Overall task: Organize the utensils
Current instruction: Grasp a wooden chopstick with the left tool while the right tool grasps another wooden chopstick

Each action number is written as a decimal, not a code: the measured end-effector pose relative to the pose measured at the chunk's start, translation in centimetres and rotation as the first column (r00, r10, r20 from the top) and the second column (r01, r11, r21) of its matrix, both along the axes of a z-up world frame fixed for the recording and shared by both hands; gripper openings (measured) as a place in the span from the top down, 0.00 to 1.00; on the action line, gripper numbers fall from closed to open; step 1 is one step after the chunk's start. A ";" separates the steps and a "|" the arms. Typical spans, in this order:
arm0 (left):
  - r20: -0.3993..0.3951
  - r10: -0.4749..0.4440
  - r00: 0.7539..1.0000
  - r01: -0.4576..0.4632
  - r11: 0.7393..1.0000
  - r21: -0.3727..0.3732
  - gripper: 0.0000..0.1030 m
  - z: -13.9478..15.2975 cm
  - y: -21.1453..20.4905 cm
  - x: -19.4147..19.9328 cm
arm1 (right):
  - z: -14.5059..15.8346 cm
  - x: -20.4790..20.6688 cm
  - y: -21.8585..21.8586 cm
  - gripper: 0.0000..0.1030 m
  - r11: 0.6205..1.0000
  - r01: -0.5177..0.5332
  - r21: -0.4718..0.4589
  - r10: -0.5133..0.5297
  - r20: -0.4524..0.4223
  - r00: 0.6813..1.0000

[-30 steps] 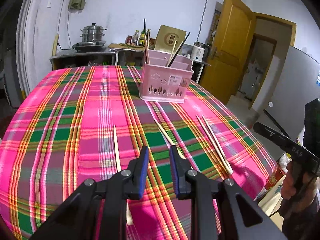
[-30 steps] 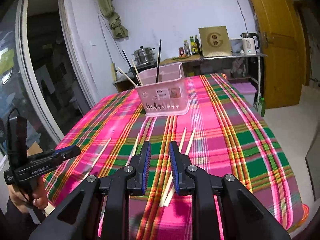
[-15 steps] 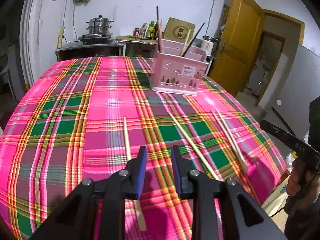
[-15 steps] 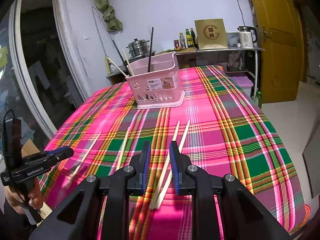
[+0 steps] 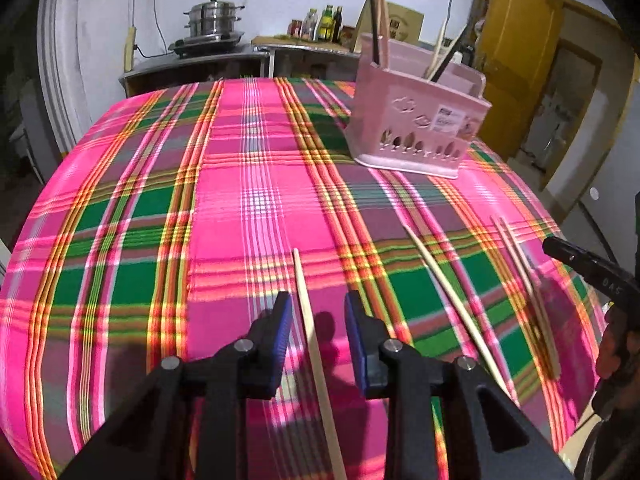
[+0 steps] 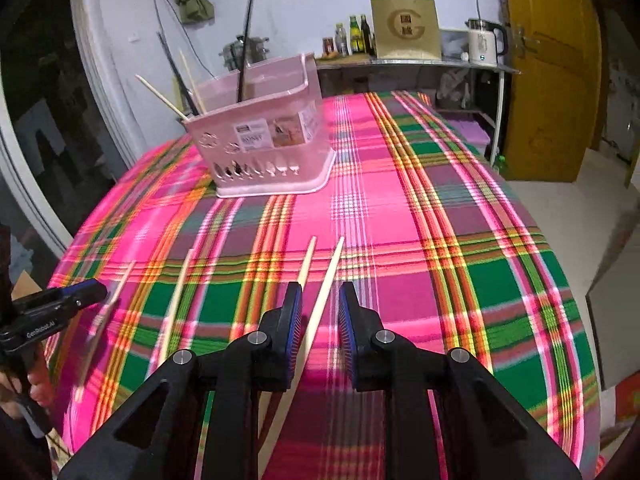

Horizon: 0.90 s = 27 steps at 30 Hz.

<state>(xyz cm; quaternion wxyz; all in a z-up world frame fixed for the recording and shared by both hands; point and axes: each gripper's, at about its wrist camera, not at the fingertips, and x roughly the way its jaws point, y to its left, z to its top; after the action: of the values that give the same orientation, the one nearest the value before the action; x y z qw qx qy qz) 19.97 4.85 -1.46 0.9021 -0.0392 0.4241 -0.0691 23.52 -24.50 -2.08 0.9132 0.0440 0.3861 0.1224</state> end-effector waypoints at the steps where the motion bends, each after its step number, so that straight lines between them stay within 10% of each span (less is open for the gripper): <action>1: -0.011 0.004 1.000 -0.004 1.000 0.010 0.72 -0.2 -0.1 0.5 | -0.1 0.5 0.0 0.81 1.000 0.004 -0.006 -0.004 -0.007 1.000; 27: -0.053 0.018 0.998 -0.012 0.993 0.118 0.73 -1.3 -1.8 3.1 | -1.7 6.3 2.7 0.87 0.980 -0.017 -0.196 -0.009 -0.131 0.991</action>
<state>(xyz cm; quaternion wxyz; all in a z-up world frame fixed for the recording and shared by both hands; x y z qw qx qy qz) 23.06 3.10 -2.80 0.8916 0.0091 0.4513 -0.0361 29.78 -21.78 -3.80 0.8854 -0.0393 0.4558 0.0824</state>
